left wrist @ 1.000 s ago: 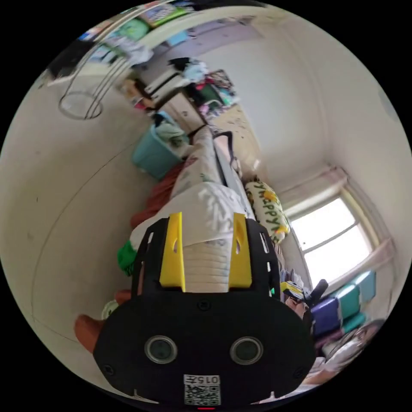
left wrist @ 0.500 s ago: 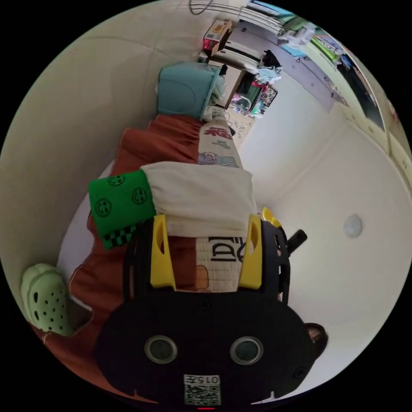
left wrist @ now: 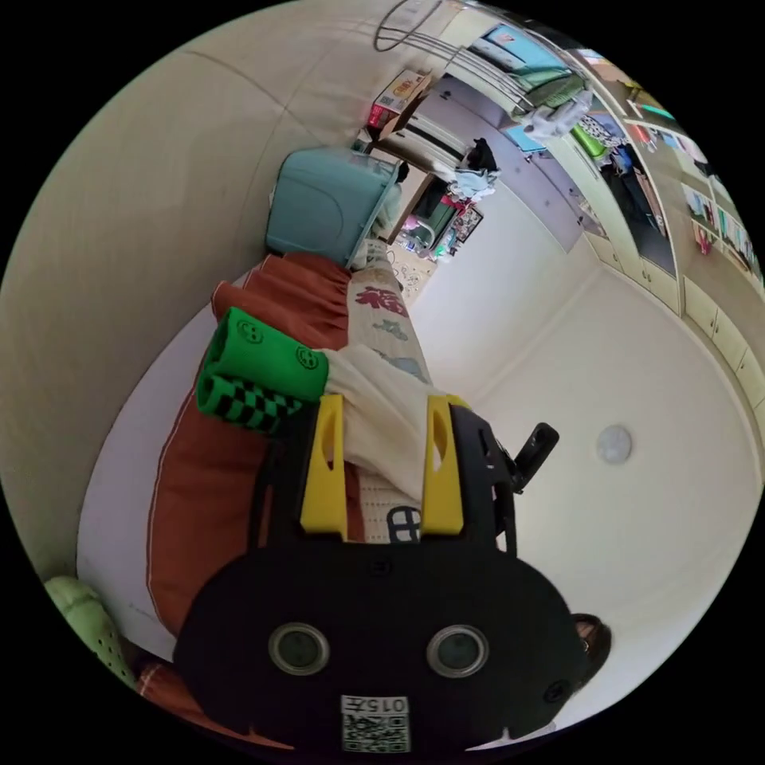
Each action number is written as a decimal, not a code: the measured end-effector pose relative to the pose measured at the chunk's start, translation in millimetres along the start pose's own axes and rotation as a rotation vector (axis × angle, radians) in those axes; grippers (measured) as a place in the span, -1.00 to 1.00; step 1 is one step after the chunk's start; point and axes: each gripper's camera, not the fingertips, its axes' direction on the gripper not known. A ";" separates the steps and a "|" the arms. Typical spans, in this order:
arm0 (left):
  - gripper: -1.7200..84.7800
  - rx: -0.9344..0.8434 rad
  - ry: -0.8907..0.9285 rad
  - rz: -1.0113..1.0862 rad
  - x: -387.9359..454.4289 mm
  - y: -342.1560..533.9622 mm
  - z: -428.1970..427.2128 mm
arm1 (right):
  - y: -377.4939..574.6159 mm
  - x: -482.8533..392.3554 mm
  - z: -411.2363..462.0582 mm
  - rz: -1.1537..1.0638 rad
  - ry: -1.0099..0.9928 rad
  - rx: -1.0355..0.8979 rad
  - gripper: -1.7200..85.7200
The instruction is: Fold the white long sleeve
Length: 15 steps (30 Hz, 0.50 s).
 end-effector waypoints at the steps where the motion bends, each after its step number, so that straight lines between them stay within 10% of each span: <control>1: -0.71 0.014 -0.012 0.020 7.4 -1.8 -4.0 | 4.4 4.2 -9.8 0.018 -0.016 0.047 -0.96; 9: -0.94 0.014 -0.067 0.194 62.9 4.3 -18.9 | 29.1 28.5 -46.1 0.119 -0.124 0.203 -0.97; 15: -0.57 -0.098 -0.008 -0.004 -6.6 51.1 -45.9 | 32.9 26.9 -39.9 0.103 -0.097 0.195 -0.97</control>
